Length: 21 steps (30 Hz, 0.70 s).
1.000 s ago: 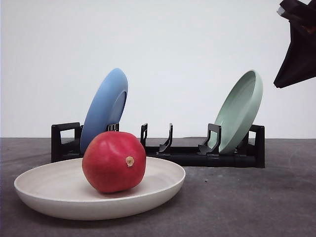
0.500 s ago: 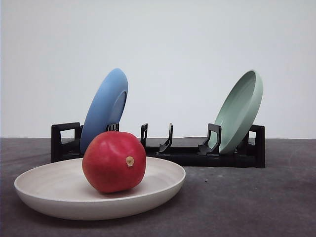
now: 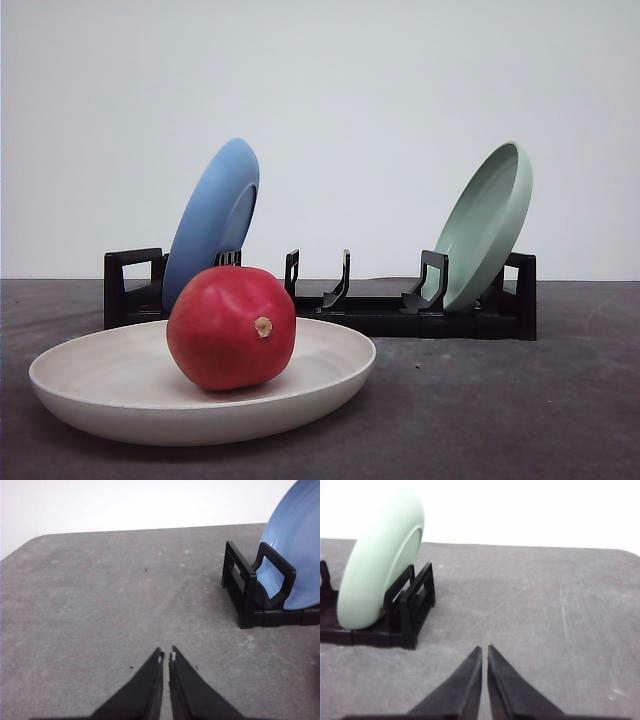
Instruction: Place pomegranate in white plate
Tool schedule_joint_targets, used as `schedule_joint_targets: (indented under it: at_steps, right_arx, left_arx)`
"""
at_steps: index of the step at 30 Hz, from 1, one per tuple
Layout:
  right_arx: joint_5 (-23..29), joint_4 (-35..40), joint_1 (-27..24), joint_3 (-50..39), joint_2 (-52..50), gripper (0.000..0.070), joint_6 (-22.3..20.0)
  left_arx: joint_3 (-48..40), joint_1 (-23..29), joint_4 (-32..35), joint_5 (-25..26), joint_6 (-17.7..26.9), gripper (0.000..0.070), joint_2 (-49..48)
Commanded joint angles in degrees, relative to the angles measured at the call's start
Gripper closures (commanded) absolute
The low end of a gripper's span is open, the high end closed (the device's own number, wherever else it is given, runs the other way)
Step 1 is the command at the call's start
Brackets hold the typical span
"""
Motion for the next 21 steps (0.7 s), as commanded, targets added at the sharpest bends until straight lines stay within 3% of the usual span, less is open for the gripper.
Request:
schedule_joint_targets:
  at_steps: [1,21]
  right_arx:
    - [0.2,0.8,-0.1,-0.2,0.1,0.0687,0.8]
    - [-0.2,1.1,0.0,-0.2,0.1,0.0687,0.8]
  left_arx:
    - [-0.6,0.0,-0.1,0.1,0.8,0.0700,-0.1]
    - [-0.6,0.0,-0.1,0.1,0.8,0.0700,-0.1]
